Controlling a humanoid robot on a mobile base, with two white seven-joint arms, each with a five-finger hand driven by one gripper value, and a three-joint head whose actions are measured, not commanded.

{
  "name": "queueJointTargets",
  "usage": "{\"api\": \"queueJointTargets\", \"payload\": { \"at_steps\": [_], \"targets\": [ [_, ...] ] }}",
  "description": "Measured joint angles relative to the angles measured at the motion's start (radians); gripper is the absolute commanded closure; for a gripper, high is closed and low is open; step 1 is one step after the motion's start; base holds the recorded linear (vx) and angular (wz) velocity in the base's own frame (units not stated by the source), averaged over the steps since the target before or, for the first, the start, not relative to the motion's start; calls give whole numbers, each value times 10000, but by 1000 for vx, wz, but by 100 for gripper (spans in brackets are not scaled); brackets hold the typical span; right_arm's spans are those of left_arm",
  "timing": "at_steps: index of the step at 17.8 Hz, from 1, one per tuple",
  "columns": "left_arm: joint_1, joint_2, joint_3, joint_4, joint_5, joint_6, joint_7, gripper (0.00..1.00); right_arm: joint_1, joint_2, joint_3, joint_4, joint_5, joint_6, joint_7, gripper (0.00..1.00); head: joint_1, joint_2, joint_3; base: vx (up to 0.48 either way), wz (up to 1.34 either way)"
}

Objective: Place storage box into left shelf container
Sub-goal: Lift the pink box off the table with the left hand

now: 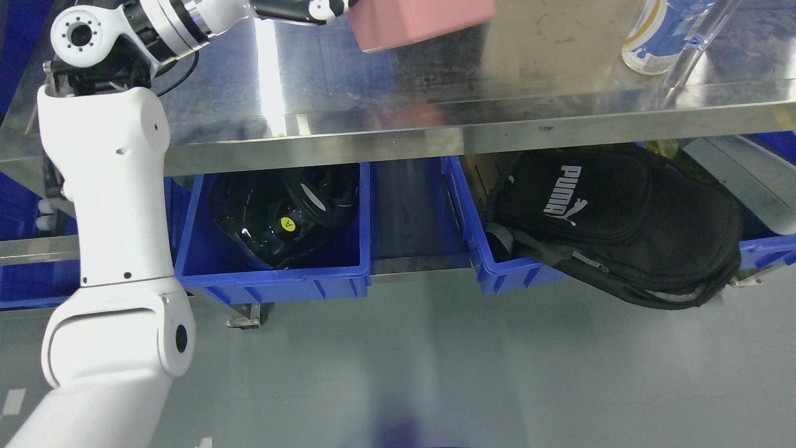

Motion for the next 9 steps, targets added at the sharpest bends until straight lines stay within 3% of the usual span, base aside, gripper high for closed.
{"api": "queueJointTargets", "payload": {
  "at_steps": [3,9],
  "targets": [
    [476,-98,339,-440,1080,-487,1029,97,0,0,0,0,0,-1,0,0,0,0,0,-29,159],
    [2219,-248,171,-2071,2295,-1813,4689,97,-1,0,0,0,0,-4,-35,0,0,0,0,-84,512]
  ]
}}
